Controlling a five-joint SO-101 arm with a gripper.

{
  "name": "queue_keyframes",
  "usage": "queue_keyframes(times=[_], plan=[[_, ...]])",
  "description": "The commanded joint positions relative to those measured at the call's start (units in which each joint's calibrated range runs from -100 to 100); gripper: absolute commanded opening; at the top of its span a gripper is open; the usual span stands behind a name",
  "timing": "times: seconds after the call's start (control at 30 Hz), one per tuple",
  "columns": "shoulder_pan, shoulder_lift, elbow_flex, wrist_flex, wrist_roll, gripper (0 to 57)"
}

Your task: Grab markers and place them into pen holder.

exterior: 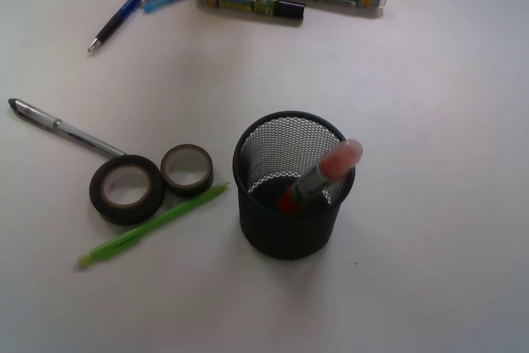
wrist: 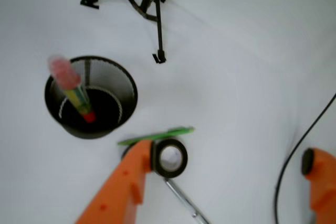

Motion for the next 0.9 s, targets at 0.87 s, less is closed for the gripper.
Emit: queue_keyframes(times=[0.87], plan=[[-5.95, -78.63, 138.27, -21.92, -1.12, 31.4]])
